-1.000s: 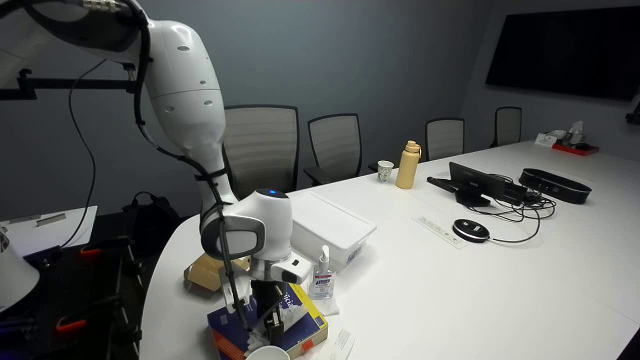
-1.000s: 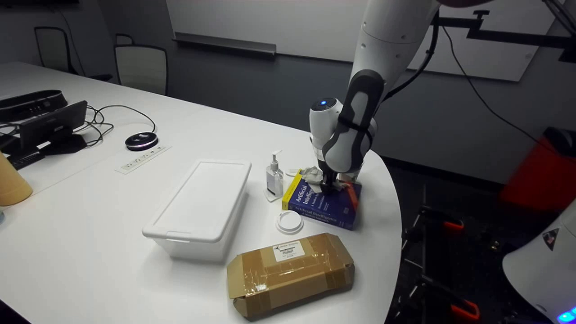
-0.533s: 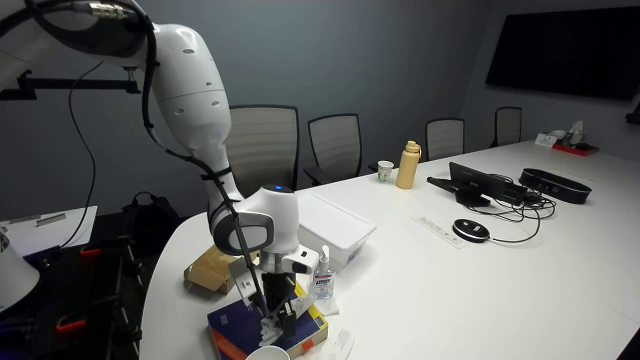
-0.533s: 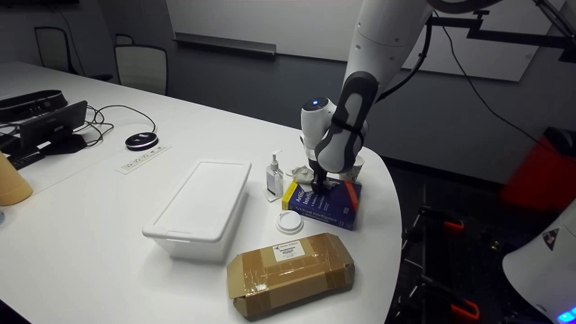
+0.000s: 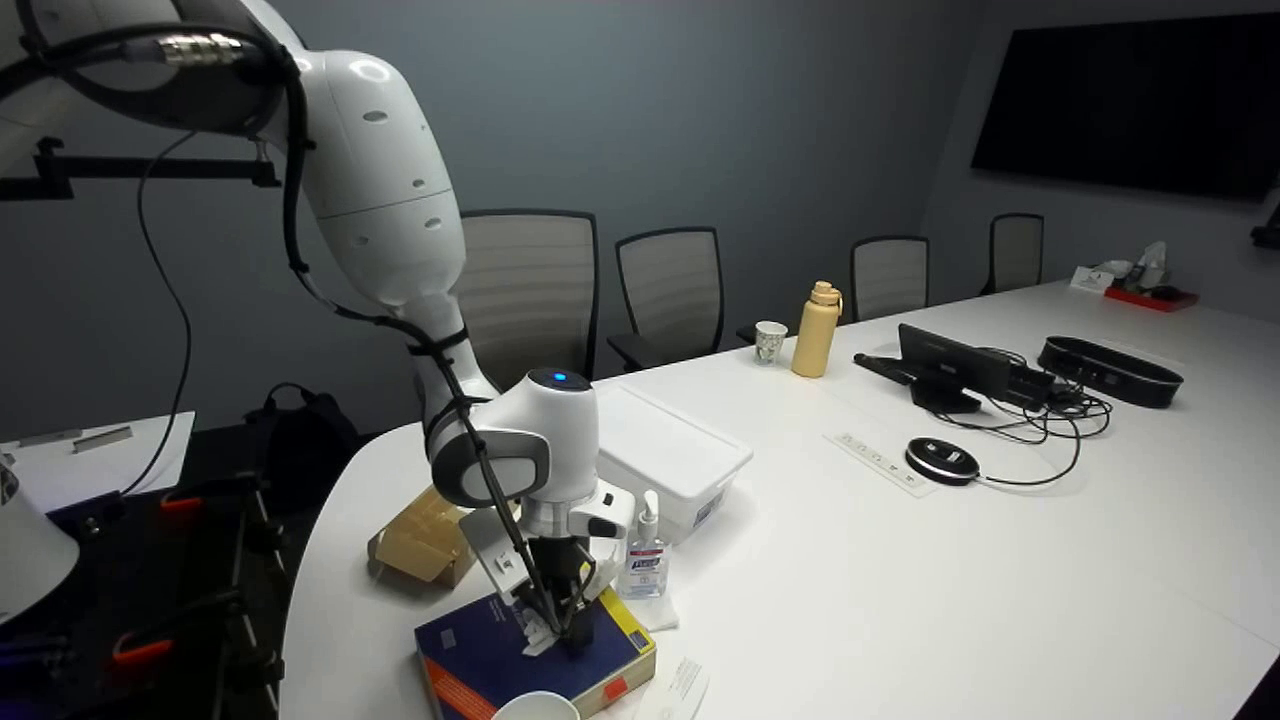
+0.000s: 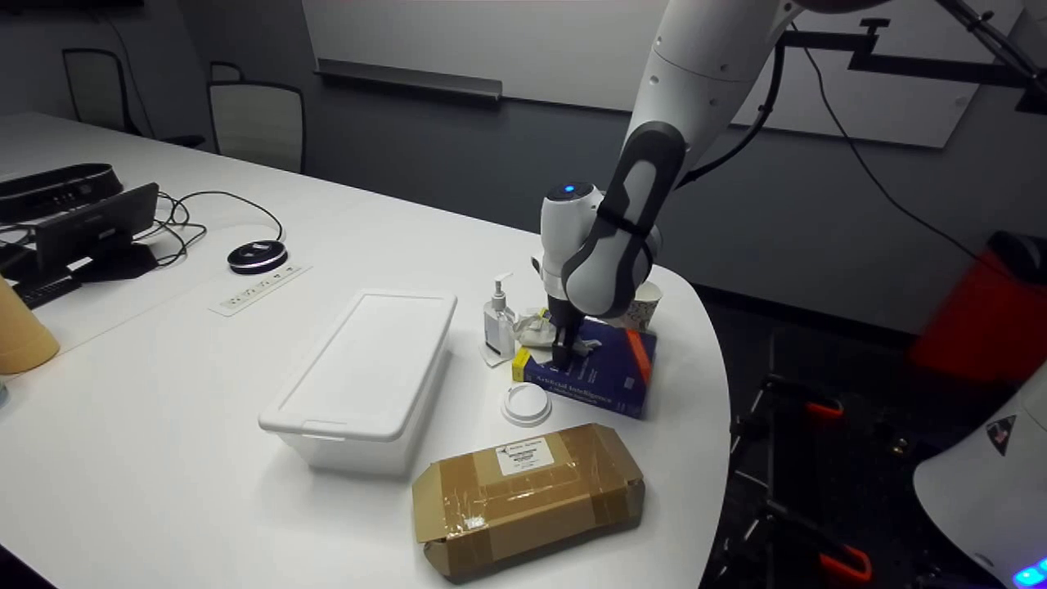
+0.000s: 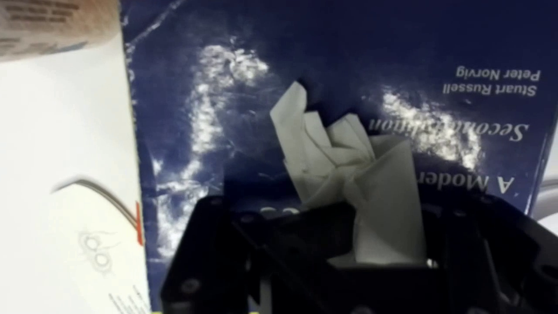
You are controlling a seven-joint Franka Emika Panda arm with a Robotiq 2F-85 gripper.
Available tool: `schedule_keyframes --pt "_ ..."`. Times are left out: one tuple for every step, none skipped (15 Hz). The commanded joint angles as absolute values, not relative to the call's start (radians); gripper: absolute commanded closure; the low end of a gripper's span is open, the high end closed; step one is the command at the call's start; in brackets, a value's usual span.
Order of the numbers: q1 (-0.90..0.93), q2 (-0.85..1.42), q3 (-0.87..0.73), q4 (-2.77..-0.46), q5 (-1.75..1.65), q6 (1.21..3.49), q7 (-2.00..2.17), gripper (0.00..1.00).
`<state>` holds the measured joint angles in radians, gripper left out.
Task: Use the tissue to clean the book's front cover
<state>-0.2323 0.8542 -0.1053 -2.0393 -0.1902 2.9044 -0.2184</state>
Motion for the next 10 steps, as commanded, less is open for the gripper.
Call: schedule_keyframes --pt "-0.296 0.850 -0.046 -2.050 -0.164 2.862 -0.270 1.00" --pt "-0.304 0.848 -0.044 -2.052 -0.160 2.854 -0.268 1.00" --pt "-0.295 0.844 -0.060 -2.054 -0.160 2.844 -0.250 1.00" --pt "-0.289 0.842 -0.071 -2.056 -0.158 2.835 -0.238 1.00" --pt "-0.269 0.839 -0.095 -2.059 -0.158 2.829 -0.216 1.00" --pt "-0.250 0.836 -0.118 -2.061 -0.160 2.823 -0.196 1.00" --pt "-0.232 0.834 -0.140 -2.063 -0.163 2.816 -0.177 1.00" --pt "-0.213 0.834 -0.162 -2.065 -0.166 2.811 -0.156 1.00" --pt "-0.183 0.835 -0.195 -2.067 -0.171 2.807 -0.126 1.00" --pt "-0.156 0.837 -0.223 -2.068 -0.176 2.803 -0.098 1.00"
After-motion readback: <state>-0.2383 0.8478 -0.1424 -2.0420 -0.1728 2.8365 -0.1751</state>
